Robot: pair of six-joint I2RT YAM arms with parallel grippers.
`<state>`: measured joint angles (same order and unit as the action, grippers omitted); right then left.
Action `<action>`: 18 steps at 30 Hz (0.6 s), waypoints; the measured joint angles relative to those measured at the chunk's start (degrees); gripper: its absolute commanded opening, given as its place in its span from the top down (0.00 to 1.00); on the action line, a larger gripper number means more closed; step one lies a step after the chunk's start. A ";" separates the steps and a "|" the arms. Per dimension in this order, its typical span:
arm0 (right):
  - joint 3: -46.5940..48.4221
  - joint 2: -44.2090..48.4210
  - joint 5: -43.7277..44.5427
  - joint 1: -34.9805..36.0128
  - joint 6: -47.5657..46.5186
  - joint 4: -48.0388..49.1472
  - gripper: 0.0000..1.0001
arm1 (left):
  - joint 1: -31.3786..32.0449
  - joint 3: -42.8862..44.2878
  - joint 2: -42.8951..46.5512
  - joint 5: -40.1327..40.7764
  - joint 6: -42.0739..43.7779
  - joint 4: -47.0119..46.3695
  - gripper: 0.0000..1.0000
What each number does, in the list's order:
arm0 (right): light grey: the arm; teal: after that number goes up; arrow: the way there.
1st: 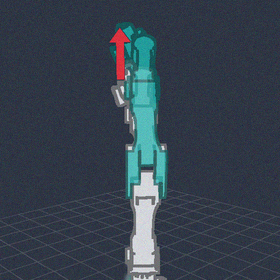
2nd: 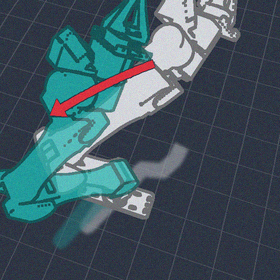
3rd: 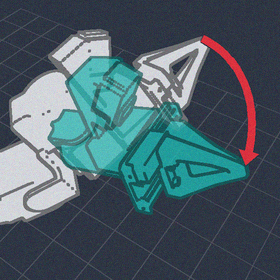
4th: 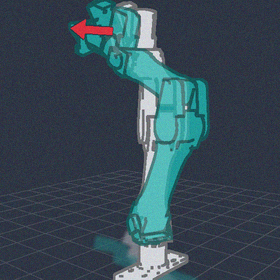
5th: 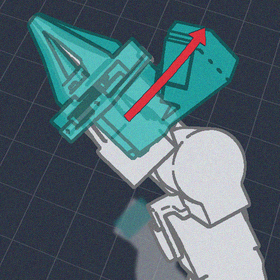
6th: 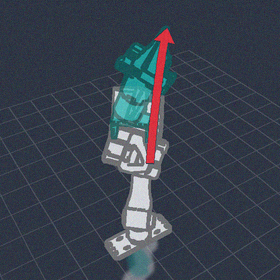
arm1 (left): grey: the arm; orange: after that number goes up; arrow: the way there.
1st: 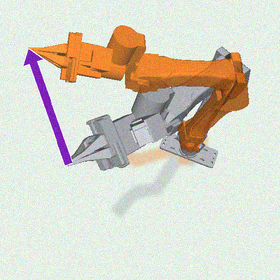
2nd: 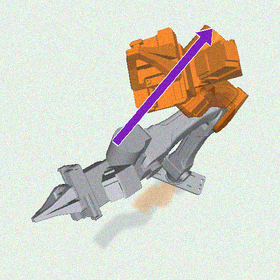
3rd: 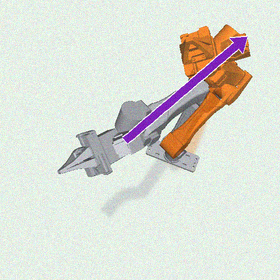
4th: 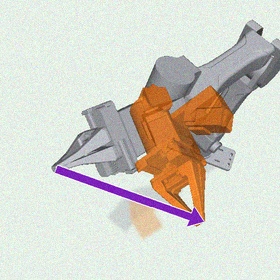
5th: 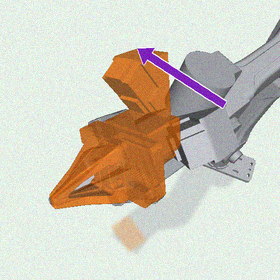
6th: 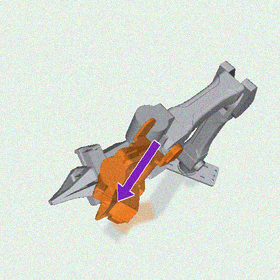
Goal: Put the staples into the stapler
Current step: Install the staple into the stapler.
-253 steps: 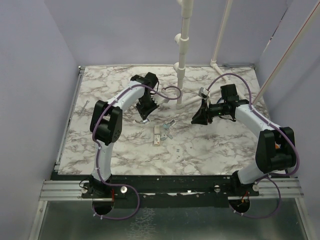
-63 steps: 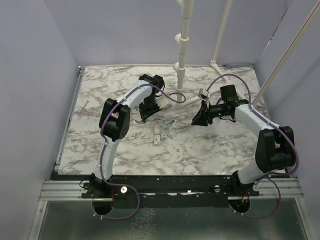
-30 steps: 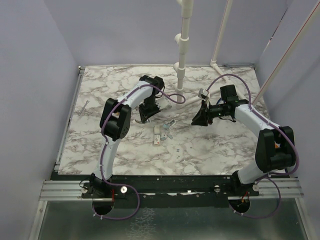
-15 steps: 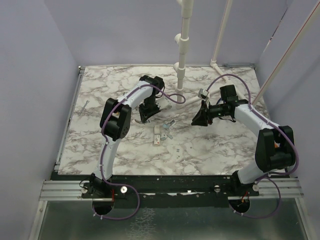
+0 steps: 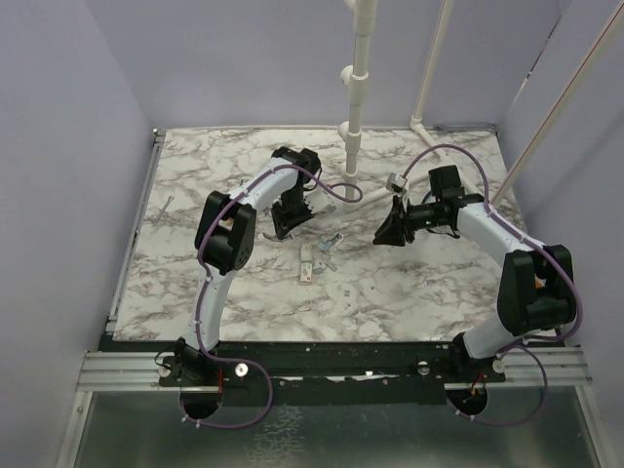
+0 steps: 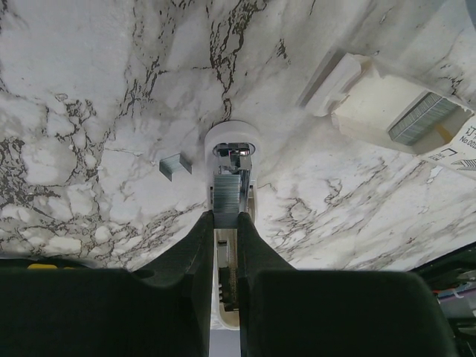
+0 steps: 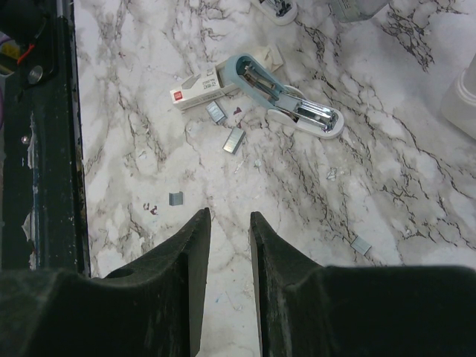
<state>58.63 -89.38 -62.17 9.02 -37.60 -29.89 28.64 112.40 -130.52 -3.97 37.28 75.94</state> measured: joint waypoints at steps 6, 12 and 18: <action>0.02 0.00 0.00 0.00 0.00 0.00 0.68 | 0.04 0.02 0.13 -0.31 1.20 0.04 1.00; 0.02 0.00 0.00 0.00 0.00 0.00 0.68 | 0.15 0.09 0.24 -0.33 1.95 0.13 1.00; 0.02 0.00 0.00 0.00 0.00 0.00 0.68 | 0.24 0.31 0.85 -0.33 2.58 0.68 1.00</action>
<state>58.65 -89.38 -62.17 9.02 -37.60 -29.89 28.88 112.71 -129.67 -4.29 39.86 76.62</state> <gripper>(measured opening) 0.322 0.147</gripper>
